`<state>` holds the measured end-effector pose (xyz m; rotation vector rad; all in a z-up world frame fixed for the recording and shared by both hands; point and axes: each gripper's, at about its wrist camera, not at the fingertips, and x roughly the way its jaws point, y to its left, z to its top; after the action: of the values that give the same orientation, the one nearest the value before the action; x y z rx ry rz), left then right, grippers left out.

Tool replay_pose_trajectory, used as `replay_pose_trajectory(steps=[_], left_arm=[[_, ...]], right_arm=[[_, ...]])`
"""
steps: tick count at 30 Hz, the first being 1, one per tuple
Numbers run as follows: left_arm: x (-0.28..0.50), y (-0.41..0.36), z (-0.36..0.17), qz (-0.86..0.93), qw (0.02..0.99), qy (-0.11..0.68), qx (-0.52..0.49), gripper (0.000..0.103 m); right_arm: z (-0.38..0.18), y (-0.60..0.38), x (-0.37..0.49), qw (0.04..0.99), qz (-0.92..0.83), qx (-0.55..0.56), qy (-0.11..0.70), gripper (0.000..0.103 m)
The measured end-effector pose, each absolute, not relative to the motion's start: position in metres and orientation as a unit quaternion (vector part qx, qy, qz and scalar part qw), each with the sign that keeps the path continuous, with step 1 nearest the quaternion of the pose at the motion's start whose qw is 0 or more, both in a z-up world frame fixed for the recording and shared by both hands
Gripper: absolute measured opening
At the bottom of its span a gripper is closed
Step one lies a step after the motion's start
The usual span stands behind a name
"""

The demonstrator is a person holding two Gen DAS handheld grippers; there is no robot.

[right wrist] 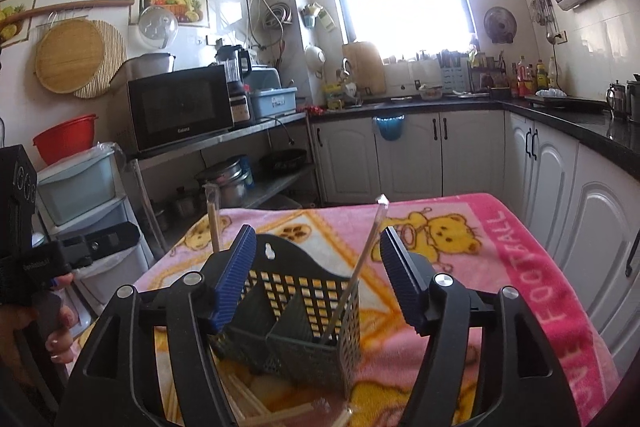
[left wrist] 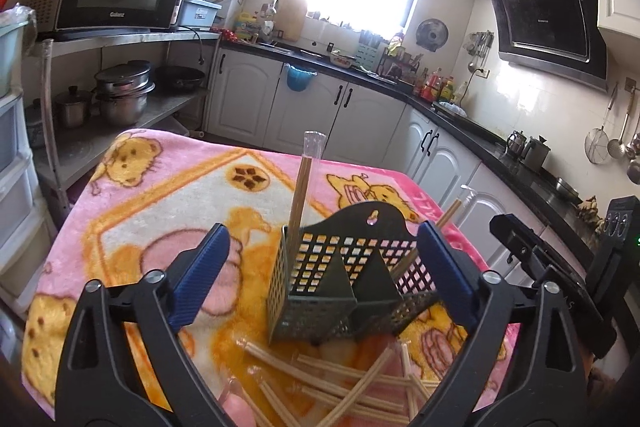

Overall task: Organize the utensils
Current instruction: 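Open both tools to drop the chopsticks upright into the basket, then lower the left tool onto a chopstick pair while the right tool grasps another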

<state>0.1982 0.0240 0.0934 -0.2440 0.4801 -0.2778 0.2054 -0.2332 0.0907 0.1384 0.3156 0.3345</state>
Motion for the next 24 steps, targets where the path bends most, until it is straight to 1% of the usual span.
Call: replay_pose_trajectory(steps=[2,12,24], left_arm=[[0.191,0.025,0.093,-0.136,0.956,0.233,-0.117,0.092],[0.165,0.026,0.084,-0.126,0.958,0.237,-0.105,0.092],[0.142,0.042,0.05,-0.107,0.949,0.271,-0.123,0.092]], right_arm=[[0.089,-0.233,0.2,0.97,0.166,0.064,0.166,0.062],[0.078,-0.231,0.177,0.959,0.19,0.037,0.207,0.062],[0.051,-0.216,0.151,0.939,0.226,0.015,0.259,0.062]])
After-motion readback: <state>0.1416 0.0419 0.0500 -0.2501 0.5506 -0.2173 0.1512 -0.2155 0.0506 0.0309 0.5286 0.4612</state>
